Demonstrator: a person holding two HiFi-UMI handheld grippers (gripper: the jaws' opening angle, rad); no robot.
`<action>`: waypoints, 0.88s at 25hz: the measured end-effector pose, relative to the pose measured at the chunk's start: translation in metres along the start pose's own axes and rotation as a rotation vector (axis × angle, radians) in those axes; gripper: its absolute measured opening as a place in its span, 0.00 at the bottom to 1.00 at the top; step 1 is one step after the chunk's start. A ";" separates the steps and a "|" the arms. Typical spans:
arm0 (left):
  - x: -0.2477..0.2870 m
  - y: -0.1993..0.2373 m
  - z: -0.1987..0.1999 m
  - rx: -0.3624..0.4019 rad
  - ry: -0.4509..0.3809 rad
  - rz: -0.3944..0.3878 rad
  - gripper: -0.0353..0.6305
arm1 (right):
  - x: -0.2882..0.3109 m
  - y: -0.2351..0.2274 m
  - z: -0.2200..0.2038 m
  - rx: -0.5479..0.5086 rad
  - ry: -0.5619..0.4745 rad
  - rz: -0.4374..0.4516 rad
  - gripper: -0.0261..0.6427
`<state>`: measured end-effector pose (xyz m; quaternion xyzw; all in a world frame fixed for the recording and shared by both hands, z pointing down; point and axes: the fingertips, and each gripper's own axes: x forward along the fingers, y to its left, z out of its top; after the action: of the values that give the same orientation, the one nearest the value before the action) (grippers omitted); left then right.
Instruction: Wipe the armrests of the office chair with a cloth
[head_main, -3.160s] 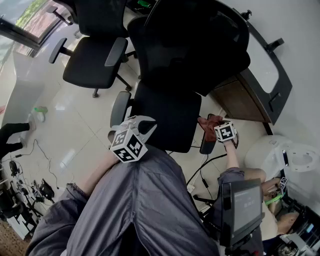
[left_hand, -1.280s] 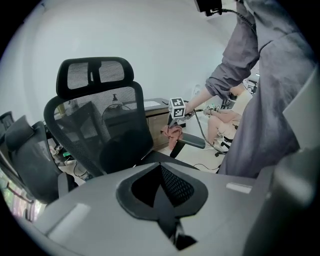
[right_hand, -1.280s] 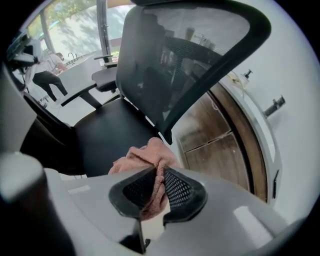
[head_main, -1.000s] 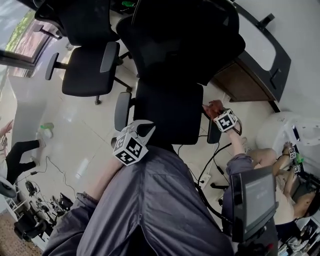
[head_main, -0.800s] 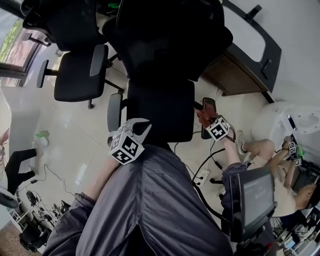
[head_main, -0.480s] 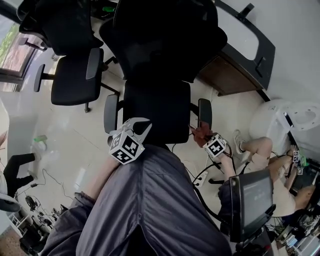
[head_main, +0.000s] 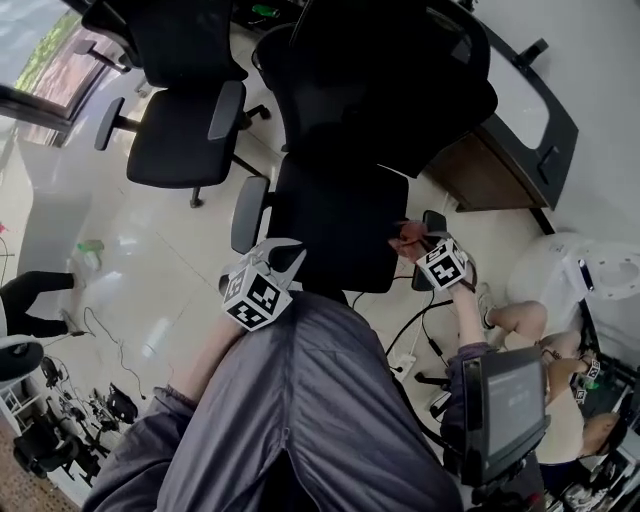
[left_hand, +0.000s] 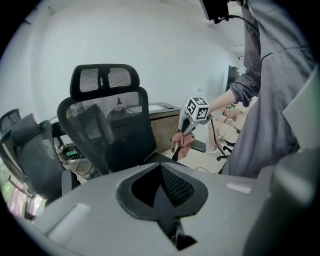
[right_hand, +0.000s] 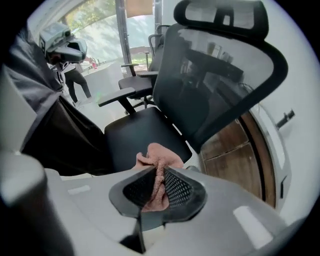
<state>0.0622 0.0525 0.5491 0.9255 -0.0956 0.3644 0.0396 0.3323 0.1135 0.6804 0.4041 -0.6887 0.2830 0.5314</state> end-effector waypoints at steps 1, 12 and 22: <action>-0.005 0.002 -0.004 -0.009 -0.001 0.012 0.08 | -0.001 -0.007 0.013 -0.018 -0.011 -0.016 0.11; -0.097 0.047 -0.077 -0.082 -0.040 0.138 0.08 | 0.007 0.081 0.219 -0.199 -0.175 0.022 0.11; -0.213 0.097 -0.175 -0.091 -0.035 0.203 0.08 | 0.065 0.219 0.409 -0.291 -0.268 0.038 0.11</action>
<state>-0.2268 0.0136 0.5320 0.9145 -0.2059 0.3456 0.0427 -0.0685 -0.1256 0.6390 0.3442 -0.7944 0.1341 0.4823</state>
